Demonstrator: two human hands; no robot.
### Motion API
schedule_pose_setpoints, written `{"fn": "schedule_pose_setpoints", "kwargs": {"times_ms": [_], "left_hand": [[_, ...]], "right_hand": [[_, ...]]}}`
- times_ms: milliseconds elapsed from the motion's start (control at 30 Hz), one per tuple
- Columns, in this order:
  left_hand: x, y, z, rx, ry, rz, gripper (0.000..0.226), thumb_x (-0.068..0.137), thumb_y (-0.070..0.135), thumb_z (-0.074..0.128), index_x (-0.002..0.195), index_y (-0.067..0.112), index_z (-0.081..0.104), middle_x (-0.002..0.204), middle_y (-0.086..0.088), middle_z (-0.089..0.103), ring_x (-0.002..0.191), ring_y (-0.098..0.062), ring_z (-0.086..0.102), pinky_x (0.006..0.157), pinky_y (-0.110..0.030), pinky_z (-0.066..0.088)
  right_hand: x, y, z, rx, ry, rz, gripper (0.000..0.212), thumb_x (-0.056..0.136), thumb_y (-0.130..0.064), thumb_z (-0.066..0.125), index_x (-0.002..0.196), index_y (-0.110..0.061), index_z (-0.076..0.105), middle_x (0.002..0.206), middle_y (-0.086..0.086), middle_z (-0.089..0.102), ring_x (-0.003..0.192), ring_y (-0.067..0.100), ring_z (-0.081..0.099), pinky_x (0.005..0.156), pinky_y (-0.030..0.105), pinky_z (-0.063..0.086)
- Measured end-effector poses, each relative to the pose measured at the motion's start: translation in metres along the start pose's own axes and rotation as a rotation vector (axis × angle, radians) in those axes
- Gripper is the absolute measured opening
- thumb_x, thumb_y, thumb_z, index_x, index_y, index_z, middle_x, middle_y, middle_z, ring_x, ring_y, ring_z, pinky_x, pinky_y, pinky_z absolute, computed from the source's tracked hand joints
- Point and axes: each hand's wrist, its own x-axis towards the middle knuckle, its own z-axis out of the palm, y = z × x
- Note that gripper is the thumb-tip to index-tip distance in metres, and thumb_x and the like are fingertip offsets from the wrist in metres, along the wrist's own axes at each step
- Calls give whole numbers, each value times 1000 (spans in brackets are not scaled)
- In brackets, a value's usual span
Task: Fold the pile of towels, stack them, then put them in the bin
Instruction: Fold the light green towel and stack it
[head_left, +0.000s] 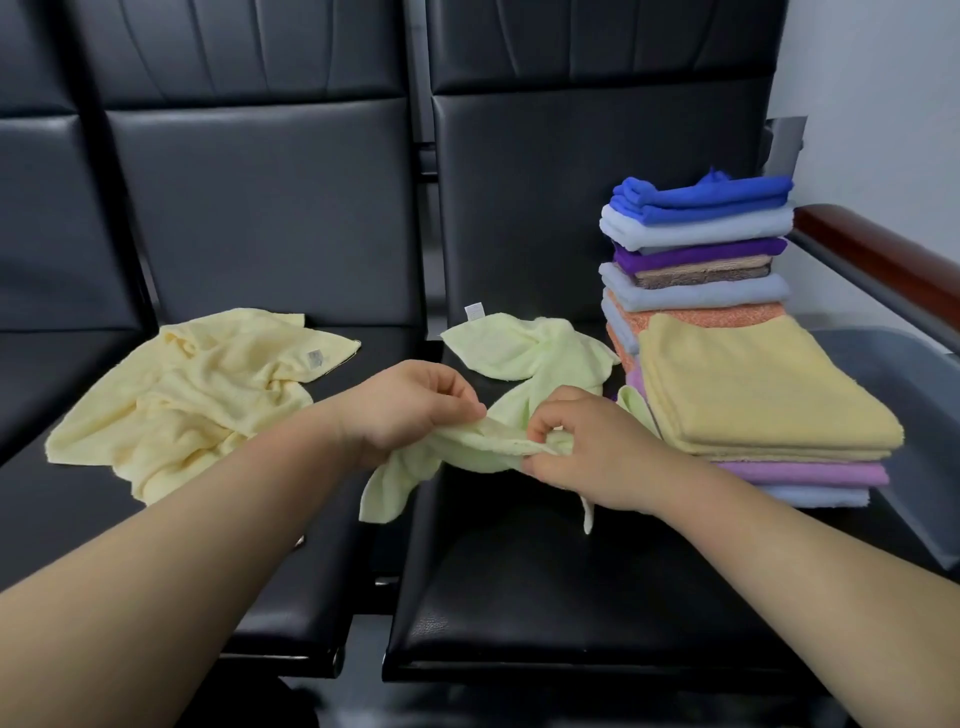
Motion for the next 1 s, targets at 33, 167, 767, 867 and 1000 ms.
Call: {"fn": "schedule_pose_setpoints", "kwargs": {"times_ms": [33, 167, 767, 867, 1000], "left_hand": [[0, 1, -1, 15, 5, 13, 44, 75, 30, 78, 98, -6, 65, 85, -9, 69, 76, -23, 60, 71, -37, 48], [-3, 7, -5, 217, 34, 58, 25, 82, 22, 84, 93, 4, 72, 73, 6, 70, 67, -7, 62, 63, -23, 49], [4, 6, 7, 193, 263, 127, 24, 103, 29, 53, 83, 20, 62, 67, 15, 56, 63, -8, 50, 61, -26, 42], [3, 8, 5, 190, 283, 180, 28, 92, 43, 57, 82, 18, 63, 74, 10, 57, 72, -11, 51, 70, -32, 44], [-4, 16, 0, 554, 16, 192, 30, 75, 49, 79, 83, 22, 68, 76, 14, 65, 71, -6, 60, 69, -25, 49]], "right_hand": [[0, -1, -1, -1, 8, -5, 14, 85, -44, 80, 82, -38, 67, 107, -17, 58, 101, 4, 55, 88, 24, 44], [3, -3, -14, 15, 60, 17, 10, 86, -47, 80, 87, -37, 77, 102, -18, 62, 97, 2, 57, 84, 20, 43], [0, -20, -27, 479, 103, 174, 16, 104, -36, 57, 100, -25, 68, 93, -2, 63, 86, 13, 55, 78, 33, 44], [-7, -17, -30, 231, -57, 145, 23, 86, -49, 77, 87, -30, 63, 79, -16, 64, 75, 4, 60, 67, 23, 45], [-7, -13, -26, -117, -94, 206, 45, 80, -43, 82, 65, -20, 47, 62, -6, 46, 57, 13, 44, 54, 28, 36]]}}
